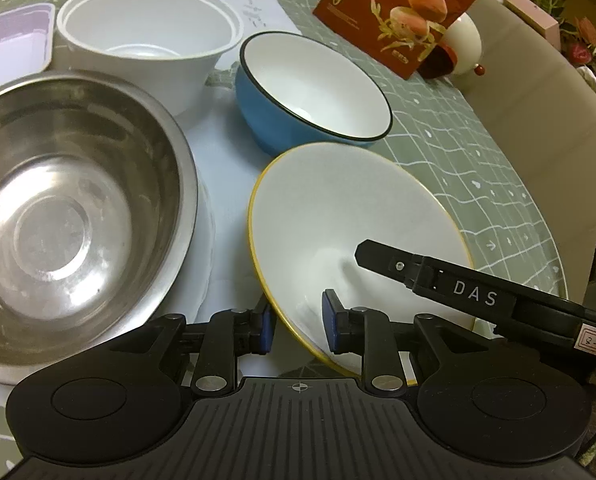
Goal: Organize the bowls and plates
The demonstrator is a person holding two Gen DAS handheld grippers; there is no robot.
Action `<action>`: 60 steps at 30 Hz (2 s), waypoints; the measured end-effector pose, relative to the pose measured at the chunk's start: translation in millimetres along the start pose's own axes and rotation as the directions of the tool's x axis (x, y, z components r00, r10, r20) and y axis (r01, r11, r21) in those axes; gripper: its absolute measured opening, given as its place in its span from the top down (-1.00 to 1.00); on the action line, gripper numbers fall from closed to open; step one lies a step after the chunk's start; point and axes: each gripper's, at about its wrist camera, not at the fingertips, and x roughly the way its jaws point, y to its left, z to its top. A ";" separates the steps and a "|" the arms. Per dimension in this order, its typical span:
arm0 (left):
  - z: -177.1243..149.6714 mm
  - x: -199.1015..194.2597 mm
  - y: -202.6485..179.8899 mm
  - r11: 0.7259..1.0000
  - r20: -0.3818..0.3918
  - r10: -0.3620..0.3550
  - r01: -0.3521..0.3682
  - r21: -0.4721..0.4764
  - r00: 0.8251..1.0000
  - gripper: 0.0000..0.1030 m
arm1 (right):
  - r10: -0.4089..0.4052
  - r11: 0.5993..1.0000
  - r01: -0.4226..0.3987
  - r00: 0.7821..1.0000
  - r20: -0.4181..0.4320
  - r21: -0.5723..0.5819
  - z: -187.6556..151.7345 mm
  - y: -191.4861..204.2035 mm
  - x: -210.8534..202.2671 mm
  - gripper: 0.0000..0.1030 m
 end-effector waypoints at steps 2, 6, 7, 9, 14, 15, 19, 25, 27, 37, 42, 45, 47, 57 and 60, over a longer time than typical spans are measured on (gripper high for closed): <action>0.2 -1.2 0.8 1.000 -0.004 -0.011 0.011 -0.004 1.000 0.48 | -0.004 1.000 0.004 1.000 -0.002 0.006 -1.1 -0.4 -0.5 0.21; -2.0 -9.0 2.2 0.999 0.005 -0.040 0.040 -0.012 0.999 0.47 | -0.029 0.999 0.029 0.999 0.015 0.018 -4.2 -1.3 -3.7 0.21; -2.9 -11.1 1.7 0.999 0.008 -0.042 0.042 -0.012 0.999 0.47 | -0.035 0.999 0.035 0.999 0.022 0.020 -4.6 -1.4 -5.2 0.21; -4.9 -14.1 1.2 0.999 0.010 -0.041 0.042 -0.012 0.999 0.46 | -0.047 0.999 0.046 0.998 0.036 0.024 -4.8 -2.0 -9.0 0.20; -5.8 -24.9 1.6 0.998 0.027 -0.049 0.050 -0.024 0.998 0.47 | -0.055 0.998 0.053 0.996 0.071 0.034 -4.9 -4.9 -22.7 0.20; -5.5 -27.3 1.6 0.998 0.035 -0.049 0.049 -0.026 0.998 0.47 | -0.057 0.998 0.054 0.995 0.081 0.039 -4.4 -5.9 -25.8 0.19; -6.5 -37.1 5.1 0.998 0.059 -0.047 0.050 -0.037 0.997 0.47 | -0.083 0.996 0.078 0.990 0.119 0.044 -3.7 -7.3 -35.1 0.03; -5.7 -49.9 10.6 0.997 0.087 -0.044 0.049 -0.053 0.995 0.47 | -0.138 0.990 0.138 0.967 0.215 0.011 -1.8 -4.9 -45.1 -0.22; -3.9 -52.1 14.8 0.996 0.081 -0.048 0.054 -0.076 0.996 0.47 | -0.144 0.989 0.146 0.961 0.236 0.007 0.5 -7.2 -46.4 -0.23; 0.9 -36.0 5.3 0.991 0.009 -0.067 0.067 -0.115 0.998 0.36 | -0.119 0.991 0.133 0.956 0.267 -0.034 7.5 -13.7 -41.6 -0.24; -16.3 -42.6 4.2 0.988 0.083 -0.068 0.079 -0.136 0.994 0.36 | -0.130 0.983 0.161 0.947 0.295 -0.085 9.1 -9.4 -47.6 -0.32; -32.1 -56.8 6.1 0.982 0.085 -0.131 0.140 -0.124 0.988 0.36 | -0.109 0.980 0.154 0.947 0.301 -0.129 9.4 -8.8 -48.1 -0.33; -38.9 -65.3 7.5 0.977 0.078 -0.172 0.181 -0.116 0.982 0.36 | -0.106 0.974 0.160 0.947 0.304 -0.158 6.7 -6.8 -44.9 -0.33; -62.6 -82.5 -2.3 0.988 0.157 -0.151 0.154 -0.004 0.976 0.36 | -0.081 0.965 0.156 0.941 0.328 -0.209 -14.8 -5.4 -50.6 -0.38; -60.6 -99.9 0.9 0.986 0.205 -0.163 0.168 -0.003 0.965 0.36 | -0.086 0.953 0.176 0.938 0.336 -0.247 -14.5 -1.6 -56.1 -0.38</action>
